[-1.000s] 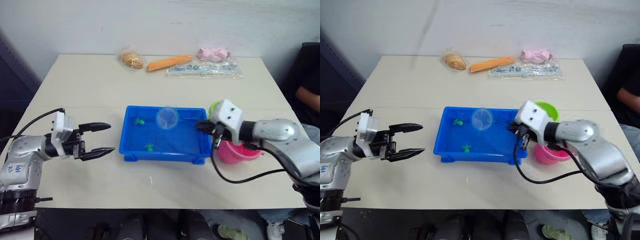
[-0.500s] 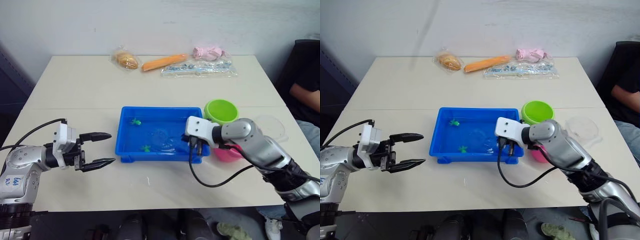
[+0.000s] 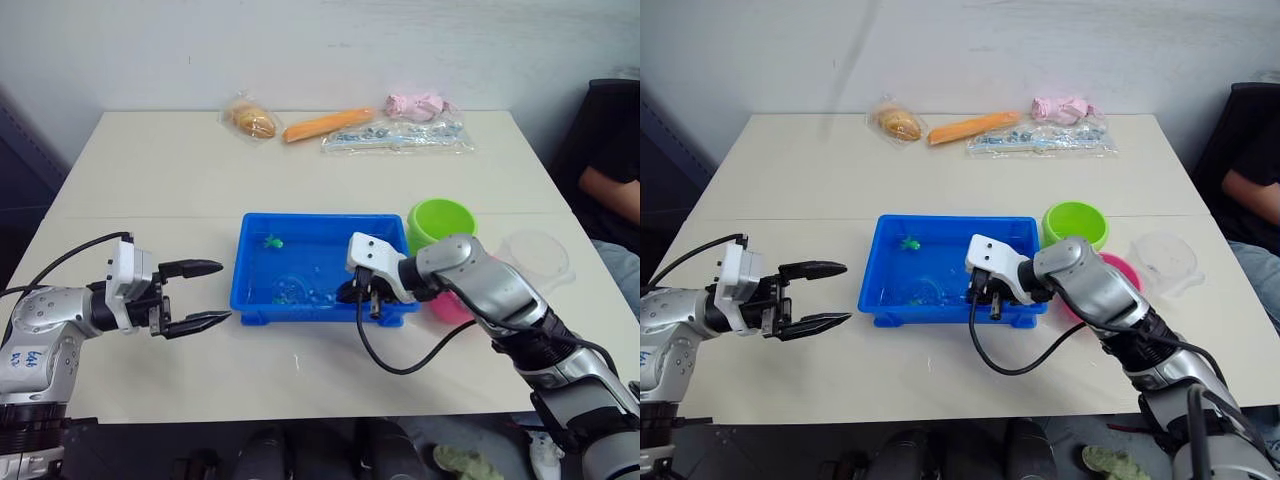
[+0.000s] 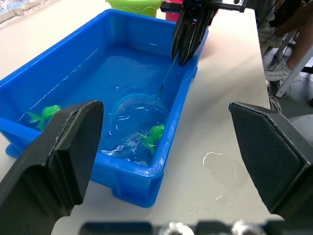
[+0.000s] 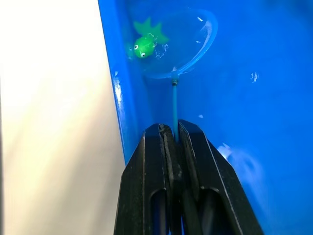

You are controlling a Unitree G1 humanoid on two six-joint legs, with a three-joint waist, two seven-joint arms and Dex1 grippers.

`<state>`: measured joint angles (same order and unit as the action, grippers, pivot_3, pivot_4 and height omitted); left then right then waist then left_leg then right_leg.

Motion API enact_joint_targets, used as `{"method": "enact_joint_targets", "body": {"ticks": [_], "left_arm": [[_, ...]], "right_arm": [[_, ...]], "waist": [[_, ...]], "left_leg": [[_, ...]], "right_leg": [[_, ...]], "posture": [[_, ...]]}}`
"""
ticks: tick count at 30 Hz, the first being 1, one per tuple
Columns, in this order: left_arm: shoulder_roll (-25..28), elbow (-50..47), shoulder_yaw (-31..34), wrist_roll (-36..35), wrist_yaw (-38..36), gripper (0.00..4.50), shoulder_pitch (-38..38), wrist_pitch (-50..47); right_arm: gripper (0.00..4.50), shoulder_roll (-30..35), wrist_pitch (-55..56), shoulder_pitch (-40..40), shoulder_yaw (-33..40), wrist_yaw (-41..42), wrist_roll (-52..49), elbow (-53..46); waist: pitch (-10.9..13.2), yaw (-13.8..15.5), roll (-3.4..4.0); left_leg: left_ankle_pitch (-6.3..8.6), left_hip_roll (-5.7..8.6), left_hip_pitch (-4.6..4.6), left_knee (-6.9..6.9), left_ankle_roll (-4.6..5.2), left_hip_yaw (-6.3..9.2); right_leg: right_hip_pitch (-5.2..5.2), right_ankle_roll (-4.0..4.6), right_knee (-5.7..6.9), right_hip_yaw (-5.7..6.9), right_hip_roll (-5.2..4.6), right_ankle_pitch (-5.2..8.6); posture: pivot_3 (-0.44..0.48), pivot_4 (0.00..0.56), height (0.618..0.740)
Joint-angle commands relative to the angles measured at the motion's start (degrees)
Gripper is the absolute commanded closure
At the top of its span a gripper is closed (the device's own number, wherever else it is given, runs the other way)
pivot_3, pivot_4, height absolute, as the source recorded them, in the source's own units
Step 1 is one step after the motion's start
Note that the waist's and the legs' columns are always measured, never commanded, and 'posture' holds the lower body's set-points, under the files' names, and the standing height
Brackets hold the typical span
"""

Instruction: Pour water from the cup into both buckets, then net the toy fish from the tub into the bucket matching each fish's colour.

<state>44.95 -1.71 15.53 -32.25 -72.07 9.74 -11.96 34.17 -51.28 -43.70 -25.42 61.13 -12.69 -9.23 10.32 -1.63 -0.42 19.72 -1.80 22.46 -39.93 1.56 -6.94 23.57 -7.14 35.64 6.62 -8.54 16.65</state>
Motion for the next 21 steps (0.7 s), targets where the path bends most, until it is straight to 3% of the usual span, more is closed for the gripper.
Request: {"method": "enact_joint_targets", "body": {"ticks": [1, 9, 15, 21], "left_arm": [[-0.2, -1.0, 0.6, -1.1, 0.4, 0.07, 0.3, -0.1], [-0.4, 0.6, 1.0, -1.5, 0.5, 0.07, 1.3, -0.5], [-0.5, 0.8, 1.5, -2.0, 0.9, 0.07, 1.6, -0.8], [-1.9, -2.2, 1.0, -3.9, 2.3, 0.07, 3.3, -1.4]], "right_arm": [[4.50, -1.5, -2.4, 0.2, 3.4, 0.4, -4.0, -0.8], [4.50, -8.7, -7.1, 0.9, 12.9, -5.2, -9.9, 2.5], [4.50, -6.3, -8.9, 1.2, 15.8, -5.1, -12.3, 1.5], [4.50, 0.3, -12.3, 4.1, 22.0, -4.3, -16.3, -5.4]], "waist": [[0.0, 0.0, 0.00], [0.0, -0.1, 0.00], [0.0, 0.0, 0.00], [0.0, 0.1, 0.00]], "left_leg": [[0.00, 0.00, 0.00, 0.00, 0.00, 0.00], [0.00, -0.01, 0.00, 0.04, -0.04, -0.02], [0.00, 0.01, 0.00, 0.04, -0.04, -0.02], [0.01, 0.00, 0.00, 0.05, -0.04, -0.01]], "right_leg": [[0.00, 0.00, 0.00, 0.00, 0.00, 0.00], [0.03, 0.00, 0.00, 0.02, 0.04, 0.00], [0.02, 0.00, 0.00, 0.01, 0.01, 0.00], [0.02, 0.00, -0.01, 0.01, 0.01, 0.00]], "posture": [[0.000, 0.150, 0.740], [0.000, 0.150, 0.740], [0.000, 0.150, 0.740], [0.000, 0.150, 0.740]]}}
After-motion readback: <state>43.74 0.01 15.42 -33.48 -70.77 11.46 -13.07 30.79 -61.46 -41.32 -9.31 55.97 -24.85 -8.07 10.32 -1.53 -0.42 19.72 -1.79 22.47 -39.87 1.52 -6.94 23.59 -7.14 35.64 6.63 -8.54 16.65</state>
